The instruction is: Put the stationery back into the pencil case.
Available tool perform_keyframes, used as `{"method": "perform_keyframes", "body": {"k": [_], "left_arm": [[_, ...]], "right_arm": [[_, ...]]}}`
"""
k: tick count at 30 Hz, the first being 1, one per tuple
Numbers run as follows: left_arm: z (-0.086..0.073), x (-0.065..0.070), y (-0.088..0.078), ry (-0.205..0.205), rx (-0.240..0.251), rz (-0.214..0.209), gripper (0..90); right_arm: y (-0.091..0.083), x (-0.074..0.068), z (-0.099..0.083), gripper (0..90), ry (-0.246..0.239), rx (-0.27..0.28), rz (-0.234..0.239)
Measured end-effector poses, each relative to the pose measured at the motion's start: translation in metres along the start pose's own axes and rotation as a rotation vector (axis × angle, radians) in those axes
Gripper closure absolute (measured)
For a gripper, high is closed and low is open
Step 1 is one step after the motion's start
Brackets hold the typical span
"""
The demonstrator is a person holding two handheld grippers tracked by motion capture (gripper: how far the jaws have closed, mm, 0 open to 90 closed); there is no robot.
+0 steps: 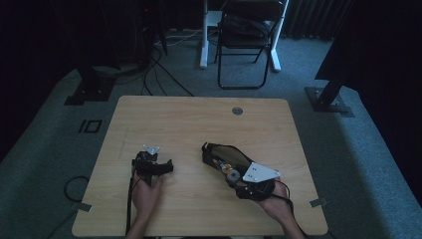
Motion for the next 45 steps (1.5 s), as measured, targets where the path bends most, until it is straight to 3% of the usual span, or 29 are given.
{"method": "perform_keyframes", "body": {"k": [45], "left_arm": [[0.0,0.0,0.0,0.0,0.0,0.0,2.2]], "right_arm": [[0.007,0.027,-0.01,41.5,0.052,-0.008,-0.06]]}}
Point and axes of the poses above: each handheld gripper's, and its own axes: y roughly forward along the jaws, z roughly out of its top, x roughly to its right, the point moved 1 cm from there along y, roughly forward along the jaws, and after that the axes turned 8 degrees about -z, right-handed, at the moved point
